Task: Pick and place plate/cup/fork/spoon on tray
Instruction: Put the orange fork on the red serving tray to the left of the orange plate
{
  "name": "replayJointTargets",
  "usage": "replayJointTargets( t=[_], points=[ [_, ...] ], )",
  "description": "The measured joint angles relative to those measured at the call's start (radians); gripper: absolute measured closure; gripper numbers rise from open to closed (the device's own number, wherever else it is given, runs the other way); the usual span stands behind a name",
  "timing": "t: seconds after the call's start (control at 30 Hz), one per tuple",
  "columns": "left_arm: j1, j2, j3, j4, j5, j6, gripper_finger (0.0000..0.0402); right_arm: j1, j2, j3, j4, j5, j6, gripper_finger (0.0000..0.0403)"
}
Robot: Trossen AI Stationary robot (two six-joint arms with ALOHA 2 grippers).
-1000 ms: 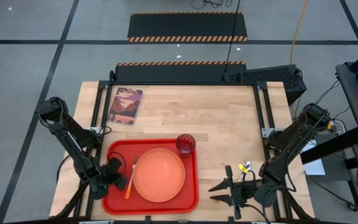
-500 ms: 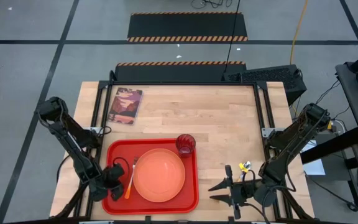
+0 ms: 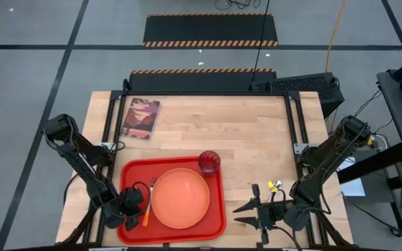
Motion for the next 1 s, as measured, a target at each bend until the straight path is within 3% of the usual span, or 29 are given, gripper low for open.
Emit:
replayJointTargets(
  t=[0.2, 0.4, 0.7, 1.0],
  points=[
    [0.000, 0.000, 0.065, -0.032, 0.029, 0.042, 0.0371, 0.000, 0.000, 0.000, -0.003, 0.000, -0.001, 0.0298],
    [-0.001, 0.005, 0.119, -0.073, -0.004, 0.068, 0.0371, 0.000, 0.000, 0.000, -0.003, 0.000, -0.003, 0.0298],
    [0.001, 0.130, 0.162, -0.065, 0.004, 0.116, 0.0371, 0.000, 0.000, 0.000, -0.006, 0.000, -0.003, 0.0298],
    [0.001, 0.153, 0.171, -0.026, -0.036, 0.127, 0.0371, 0.000, 0.000, 0.000, -0.007, 0.000, -0.003, 0.0298]
  ],
)
